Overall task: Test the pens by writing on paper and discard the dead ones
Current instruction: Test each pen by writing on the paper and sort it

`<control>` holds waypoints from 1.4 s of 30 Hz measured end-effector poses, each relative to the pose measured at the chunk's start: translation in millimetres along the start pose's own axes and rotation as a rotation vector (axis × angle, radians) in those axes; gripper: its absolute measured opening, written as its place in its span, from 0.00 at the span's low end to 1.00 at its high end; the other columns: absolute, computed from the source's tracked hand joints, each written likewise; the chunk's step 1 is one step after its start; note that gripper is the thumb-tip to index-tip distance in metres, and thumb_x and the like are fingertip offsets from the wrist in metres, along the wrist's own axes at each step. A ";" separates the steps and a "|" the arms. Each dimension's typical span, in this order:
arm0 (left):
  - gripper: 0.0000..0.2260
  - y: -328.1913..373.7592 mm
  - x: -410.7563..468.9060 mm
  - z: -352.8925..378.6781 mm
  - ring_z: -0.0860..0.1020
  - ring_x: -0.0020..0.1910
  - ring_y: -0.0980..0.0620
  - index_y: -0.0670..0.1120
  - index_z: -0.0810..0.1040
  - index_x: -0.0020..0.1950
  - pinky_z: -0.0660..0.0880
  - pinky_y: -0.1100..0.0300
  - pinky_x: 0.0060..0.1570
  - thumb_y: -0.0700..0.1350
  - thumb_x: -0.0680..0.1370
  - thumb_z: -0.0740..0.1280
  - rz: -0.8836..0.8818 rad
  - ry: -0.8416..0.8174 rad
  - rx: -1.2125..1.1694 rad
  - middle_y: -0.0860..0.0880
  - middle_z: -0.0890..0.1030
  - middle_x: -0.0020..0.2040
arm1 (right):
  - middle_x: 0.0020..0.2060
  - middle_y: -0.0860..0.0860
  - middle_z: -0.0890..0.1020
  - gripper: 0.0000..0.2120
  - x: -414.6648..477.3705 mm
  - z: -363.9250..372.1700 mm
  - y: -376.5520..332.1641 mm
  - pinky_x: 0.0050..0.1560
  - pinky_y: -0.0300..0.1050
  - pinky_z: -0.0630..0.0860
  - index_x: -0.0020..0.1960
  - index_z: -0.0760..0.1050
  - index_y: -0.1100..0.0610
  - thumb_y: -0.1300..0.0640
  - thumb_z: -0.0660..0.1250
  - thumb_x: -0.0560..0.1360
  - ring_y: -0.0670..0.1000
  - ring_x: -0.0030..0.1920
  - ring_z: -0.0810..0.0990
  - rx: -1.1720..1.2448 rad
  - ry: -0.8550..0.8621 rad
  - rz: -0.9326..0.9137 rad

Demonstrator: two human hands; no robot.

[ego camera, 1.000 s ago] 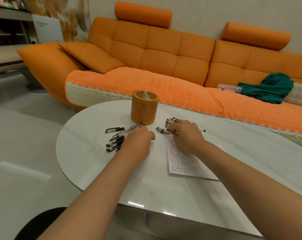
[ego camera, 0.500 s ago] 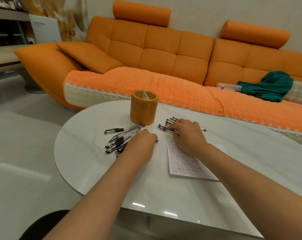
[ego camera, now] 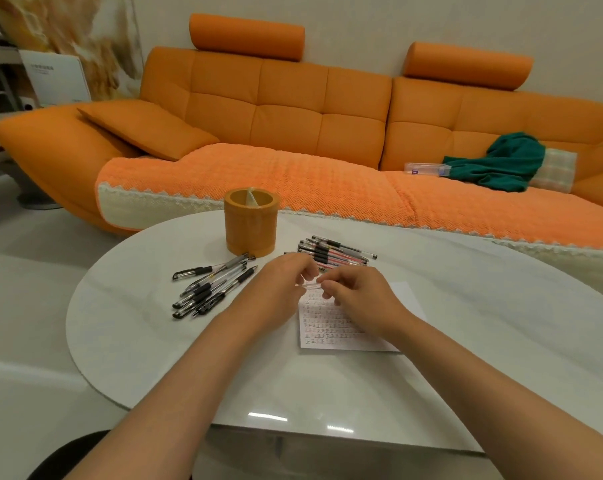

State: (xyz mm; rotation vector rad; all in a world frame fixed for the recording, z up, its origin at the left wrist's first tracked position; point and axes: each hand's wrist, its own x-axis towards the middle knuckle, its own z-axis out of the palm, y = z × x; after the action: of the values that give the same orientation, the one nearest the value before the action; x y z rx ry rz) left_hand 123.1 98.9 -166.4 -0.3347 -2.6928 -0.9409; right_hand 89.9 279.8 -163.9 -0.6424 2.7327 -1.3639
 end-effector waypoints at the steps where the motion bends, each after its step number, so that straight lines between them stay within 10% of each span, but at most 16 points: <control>1: 0.12 1.2 0.7 0.7 0.75 0.50 0.59 0.54 0.75 0.56 0.76 0.62 0.51 0.38 0.78 0.69 0.016 0.008 0.014 0.57 0.76 0.53 | 0.37 0.44 0.85 0.07 -2.3 -3.9 3.2 0.41 0.39 0.76 0.49 0.84 0.48 0.55 0.67 0.79 0.40 0.35 0.80 0.042 0.017 0.017; 10: 0.11 -2.7 6.4 2.5 0.76 0.57 0.55 0.58 0.80 0.62 0.76 0.53 0.57 0.49 0.80 0.67 -0.034 -0.065 0.278 0.57 0.81 0.57 | 0.39 0.46 0.85 0.07 -21.5 -28.1 36.8 0.37 0.37 0.74 0.49 0.83 0.49 0.58 0.67 0.79 0.42 0.36 0.78 0.195 0.145 0.121; 17: 0.11 13.2 3.7 11.4 0.76 0.53 0.58 0.56 0.82 0.60 0.76 0.57 0.53 0.48 0.78 0.70 -0.009 -0.002 0.203 0.58 0.82 0.55 | 0.52 0.38 0.80 0.09 -24.7 -34.1 37.8 0.60 0.43 0.66 0.57 0.79 0.46 0.51 0.65 0.79 0.44 0.55 0.73 -0.447 0.136 -0.206; 42: 0.06 35.4 -11.3 31.2 0.77 0.44 0.62 0.60 0.81 0.52 0.71 0.66 0.41 0.54 0.76 0.72 0.021 0.027 0.129 0.62 0.79 0.42 | 0.43 0.43 0.75 0.09 -33.8 -34.0 34.3 0.46 0.43 0.70 0.54 0.77 0.50 0.51 0.59 0.83 0.45 0.45 0.72 -0.463 -0.035 -0.317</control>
State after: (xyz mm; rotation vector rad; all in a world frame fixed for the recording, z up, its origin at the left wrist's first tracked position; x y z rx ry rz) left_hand 139.0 144.3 -173.3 -0.3204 -2.7035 -0.7557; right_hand 102.1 336.4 -174.8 -1.1494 3.0310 -0.7272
